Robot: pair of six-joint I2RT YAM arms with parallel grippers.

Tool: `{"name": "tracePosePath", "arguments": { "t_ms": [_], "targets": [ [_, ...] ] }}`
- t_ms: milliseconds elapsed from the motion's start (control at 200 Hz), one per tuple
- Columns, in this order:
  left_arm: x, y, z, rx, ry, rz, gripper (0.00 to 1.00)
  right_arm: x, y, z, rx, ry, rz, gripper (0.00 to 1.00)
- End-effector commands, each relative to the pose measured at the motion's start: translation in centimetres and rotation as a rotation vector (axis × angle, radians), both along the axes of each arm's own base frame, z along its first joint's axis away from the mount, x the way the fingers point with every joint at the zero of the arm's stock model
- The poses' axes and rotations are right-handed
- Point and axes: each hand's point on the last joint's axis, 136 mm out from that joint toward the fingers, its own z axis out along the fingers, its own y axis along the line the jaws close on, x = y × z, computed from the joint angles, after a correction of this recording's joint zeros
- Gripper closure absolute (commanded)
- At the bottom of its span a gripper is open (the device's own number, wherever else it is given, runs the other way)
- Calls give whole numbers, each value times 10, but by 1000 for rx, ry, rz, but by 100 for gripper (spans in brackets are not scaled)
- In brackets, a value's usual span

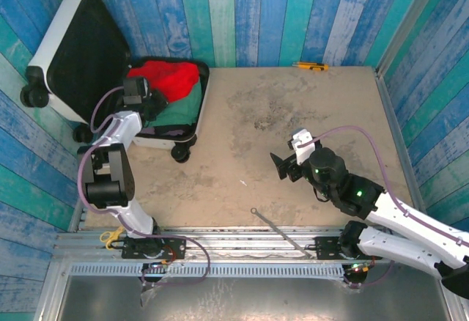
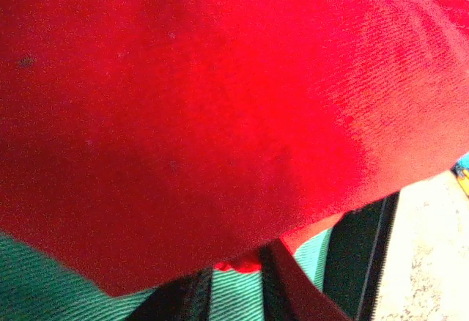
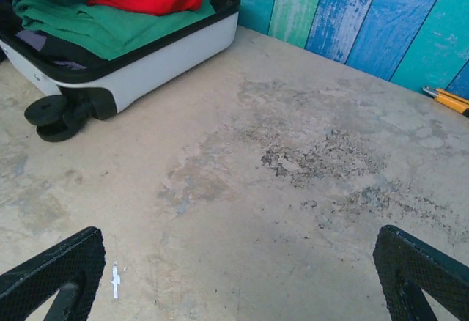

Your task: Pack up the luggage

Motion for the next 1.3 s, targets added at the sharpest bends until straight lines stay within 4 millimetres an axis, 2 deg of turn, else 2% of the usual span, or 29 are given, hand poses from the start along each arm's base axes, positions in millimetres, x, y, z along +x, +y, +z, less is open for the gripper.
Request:
{"name": "tracePosePath", "arguments": {
  "t_ms": [0, 50, 115, 296, 371, 491, 722, 1042, 1298],
  "targets": [
    [6, -4, -2, -7, 11, -24, 86, 0, -7, -6, -16, 7, -24, 3],
    [7, -6, 2, -15, 5, -28, 90, -1, -8, -7, -20, 10, -24, 3],
    [5, -7, 5, -15, 4, -32, 90, -1, -10, -7, -15, 10, -28, 3],
    [-6, 3, 3, 53, 45, -10, 41, -4, -14, -7, 6, 11, -33, 2],
    [-9, 8, 0, 92, 66, 2, 33, -5, -13, -8, 9, 12, -29, 2],
    [-10, 14, 0, 129, 78, 10, 29, -6, -14, -10, 3, 19, -28, 2],
    [0, 20, 1, 165, 58, 24, 29, -8, -16, -11, 12, 25, -27, 2],
    [19, 13, -6, 114, 60, 4, 46, -11, -20, -13, 15, 29, -31, 2],
    [15, 1, -27, 106, 113, -14, 50, -11, -20, -14, 10, 29, -33, 2]
  ]
}}
